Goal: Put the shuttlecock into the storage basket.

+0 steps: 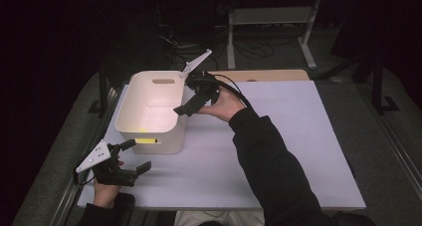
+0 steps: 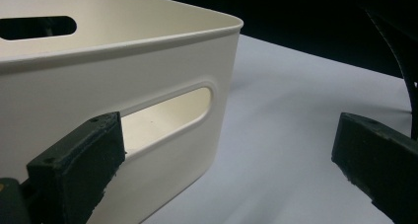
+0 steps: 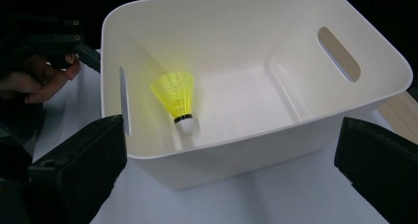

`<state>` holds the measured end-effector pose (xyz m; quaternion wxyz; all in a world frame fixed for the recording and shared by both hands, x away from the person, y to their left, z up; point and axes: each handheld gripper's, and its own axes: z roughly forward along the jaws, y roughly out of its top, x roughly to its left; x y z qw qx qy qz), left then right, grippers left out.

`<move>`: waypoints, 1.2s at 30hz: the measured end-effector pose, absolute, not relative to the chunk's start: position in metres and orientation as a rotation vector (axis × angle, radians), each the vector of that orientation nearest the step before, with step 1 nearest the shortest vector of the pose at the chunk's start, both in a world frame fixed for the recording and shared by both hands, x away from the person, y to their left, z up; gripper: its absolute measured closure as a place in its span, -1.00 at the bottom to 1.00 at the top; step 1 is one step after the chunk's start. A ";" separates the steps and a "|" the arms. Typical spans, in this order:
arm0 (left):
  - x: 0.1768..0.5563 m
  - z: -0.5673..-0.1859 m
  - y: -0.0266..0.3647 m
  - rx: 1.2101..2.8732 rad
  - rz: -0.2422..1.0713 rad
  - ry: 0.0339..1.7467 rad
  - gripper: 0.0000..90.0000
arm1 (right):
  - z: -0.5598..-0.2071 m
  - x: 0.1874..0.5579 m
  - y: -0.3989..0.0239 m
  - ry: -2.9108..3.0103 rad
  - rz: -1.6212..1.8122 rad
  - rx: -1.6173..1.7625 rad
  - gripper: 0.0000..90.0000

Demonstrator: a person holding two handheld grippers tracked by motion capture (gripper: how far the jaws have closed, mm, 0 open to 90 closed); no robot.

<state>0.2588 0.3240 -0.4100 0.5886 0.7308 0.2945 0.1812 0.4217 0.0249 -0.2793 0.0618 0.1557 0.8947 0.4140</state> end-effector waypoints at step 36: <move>0.259 -0.410 0.324 1.706 0.424 0.690 -1.00 | -0.302 0.407 -0.047 2.654 1.275 0.599 -1.00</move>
